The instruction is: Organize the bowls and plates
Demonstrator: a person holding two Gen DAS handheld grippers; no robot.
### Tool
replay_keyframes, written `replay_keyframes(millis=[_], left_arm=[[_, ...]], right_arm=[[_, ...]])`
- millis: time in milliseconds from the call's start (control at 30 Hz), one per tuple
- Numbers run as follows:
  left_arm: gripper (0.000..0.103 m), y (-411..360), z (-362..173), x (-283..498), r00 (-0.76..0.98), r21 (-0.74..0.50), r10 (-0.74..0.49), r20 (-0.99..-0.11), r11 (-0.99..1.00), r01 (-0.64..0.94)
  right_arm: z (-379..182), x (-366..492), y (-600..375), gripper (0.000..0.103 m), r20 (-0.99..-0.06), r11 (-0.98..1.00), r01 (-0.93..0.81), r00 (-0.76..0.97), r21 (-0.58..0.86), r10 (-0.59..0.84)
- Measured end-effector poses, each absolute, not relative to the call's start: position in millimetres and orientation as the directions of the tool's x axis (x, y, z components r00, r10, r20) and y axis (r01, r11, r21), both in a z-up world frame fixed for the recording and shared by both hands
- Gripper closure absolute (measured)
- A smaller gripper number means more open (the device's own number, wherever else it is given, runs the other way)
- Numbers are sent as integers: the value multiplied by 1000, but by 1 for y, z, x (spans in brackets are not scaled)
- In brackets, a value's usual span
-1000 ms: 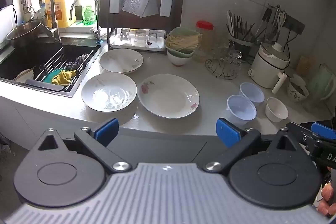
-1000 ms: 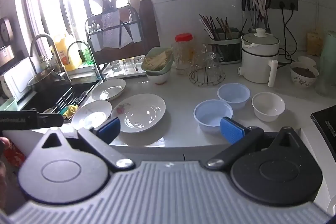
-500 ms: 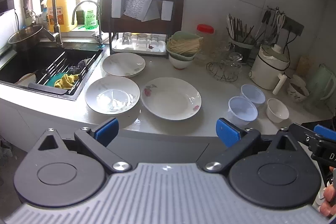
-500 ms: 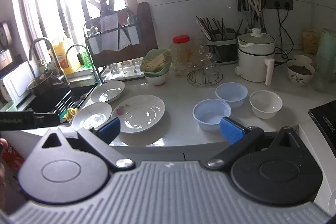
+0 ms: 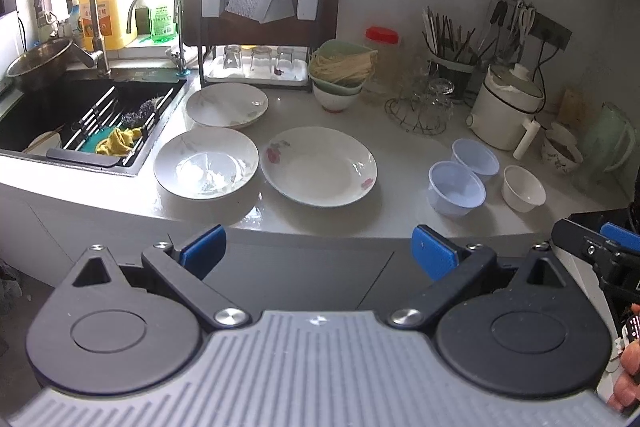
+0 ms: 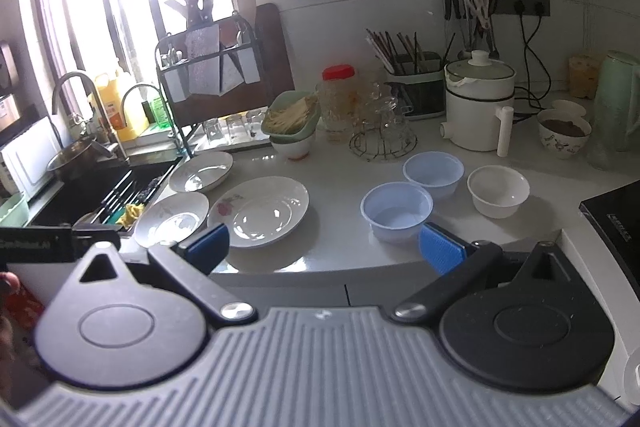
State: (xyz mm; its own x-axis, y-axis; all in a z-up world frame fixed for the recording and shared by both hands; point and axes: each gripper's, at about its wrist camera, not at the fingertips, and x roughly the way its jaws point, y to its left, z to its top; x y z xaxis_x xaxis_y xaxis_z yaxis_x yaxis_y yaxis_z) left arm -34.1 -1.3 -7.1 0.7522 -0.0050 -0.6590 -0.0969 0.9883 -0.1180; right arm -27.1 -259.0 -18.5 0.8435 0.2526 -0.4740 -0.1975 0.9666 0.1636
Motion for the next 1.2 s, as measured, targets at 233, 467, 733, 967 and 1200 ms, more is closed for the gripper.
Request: replay_keyframes(millis=[233,467,733,967,1200], left_arm=[[2,-2,-12,-35,742,-115,-11,-670,989,-89],[2,-4,-14,-34,736,-112,-19,-677,991,-77],[2,-6,-14,-33,729,-109,-19,-684,991,-76],[2,-3,-13,-32,719,-112,-22,-695,991,-78],[2,-3,-12,-30,708,-109,-29,-705,992,-68]], right_arm=[[-18,-30,-258,0,-468,966,-203,846,160,256],[-20,-30,-260,0,-480,965,-204,839,164,259],[-21,-30,-259,0,-482,963,-209,835,170,266],[-26,-31,-259,0,-495,958,-219,821,188,285],[-28,-32,-259,0,-503,952,-228,810,203,301]])
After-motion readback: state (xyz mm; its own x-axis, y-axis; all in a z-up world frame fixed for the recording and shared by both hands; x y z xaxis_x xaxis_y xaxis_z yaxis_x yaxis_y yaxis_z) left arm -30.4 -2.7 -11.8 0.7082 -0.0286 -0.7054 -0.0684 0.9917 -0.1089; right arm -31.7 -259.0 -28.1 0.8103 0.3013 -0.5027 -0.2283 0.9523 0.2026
